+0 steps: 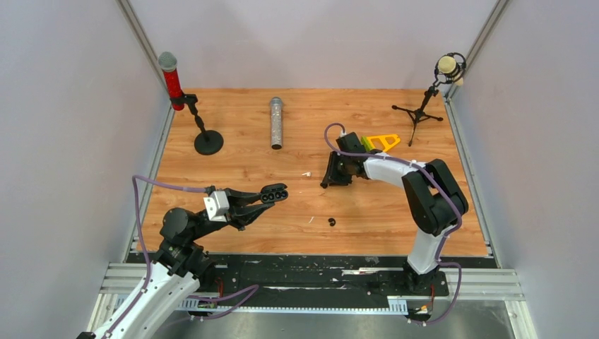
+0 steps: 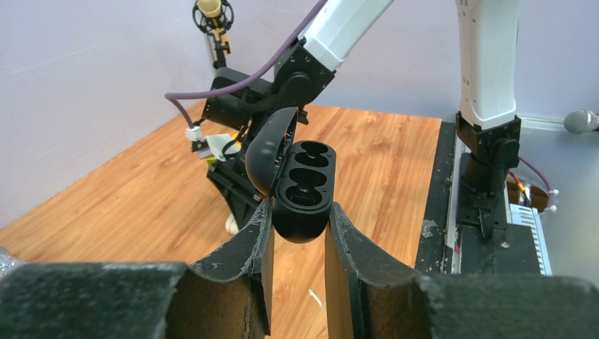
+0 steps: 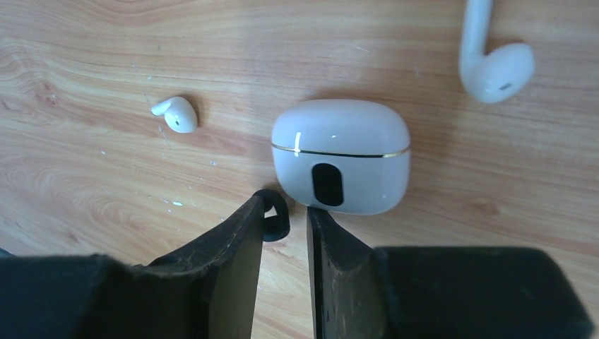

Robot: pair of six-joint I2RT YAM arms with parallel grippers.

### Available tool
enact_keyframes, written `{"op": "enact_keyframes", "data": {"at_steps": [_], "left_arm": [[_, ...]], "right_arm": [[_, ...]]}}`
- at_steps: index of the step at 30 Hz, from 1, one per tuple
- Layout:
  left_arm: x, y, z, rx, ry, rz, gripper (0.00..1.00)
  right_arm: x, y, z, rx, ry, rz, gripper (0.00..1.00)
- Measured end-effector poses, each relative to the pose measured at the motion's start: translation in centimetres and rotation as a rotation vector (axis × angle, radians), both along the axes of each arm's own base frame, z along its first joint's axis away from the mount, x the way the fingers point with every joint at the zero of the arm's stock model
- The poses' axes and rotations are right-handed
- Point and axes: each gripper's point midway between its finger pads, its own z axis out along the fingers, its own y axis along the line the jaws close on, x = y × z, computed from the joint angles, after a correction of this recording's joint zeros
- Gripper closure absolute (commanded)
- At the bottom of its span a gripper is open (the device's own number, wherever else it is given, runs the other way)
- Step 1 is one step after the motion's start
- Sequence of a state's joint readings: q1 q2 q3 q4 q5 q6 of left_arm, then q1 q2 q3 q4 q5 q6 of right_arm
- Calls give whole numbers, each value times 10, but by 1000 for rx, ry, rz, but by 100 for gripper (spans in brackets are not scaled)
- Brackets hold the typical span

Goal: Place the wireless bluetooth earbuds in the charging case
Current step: Pick up the earbud from the center of the board.

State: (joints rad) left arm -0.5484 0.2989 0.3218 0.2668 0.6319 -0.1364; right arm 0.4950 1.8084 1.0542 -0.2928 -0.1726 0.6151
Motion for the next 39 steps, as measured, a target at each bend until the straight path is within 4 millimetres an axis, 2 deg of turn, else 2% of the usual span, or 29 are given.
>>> {"op": "enact_keyframes", "data": {"at_steps": [5,16,24,27,29,31,35,36,39], "left_arm": [[0,0,0,-1,-1,0,100],[-1,0,1,-2,-3,-1,100],[-1,0,1,-1,-4,-4,100],[-1,0,1,-1,-4,-5,100],[-2,0,1,0,-4,-7,100],[-2,0,1,-1,-3,-7,100],[-2,-1,0,-1,7,-11,100],[-2,-1,-1,-1,12,-14,100],[0,-3,-4,3,33,-18,100]], "right_arm": [[2,12,0,1,-12,22,72],[0,18,2,1,-27,47,100],[-8,11,6,-5,-63,82,100],[-18,5,20,2,-116,122,100],[-22,5,44,35,-197,169,100],[-25,9,79,88,-309,229,100],[-34,18,175,215,-626,359,100],[-40,18,202,247,-716,393,100],[-63,19,262,325,-933,485,100]]}}
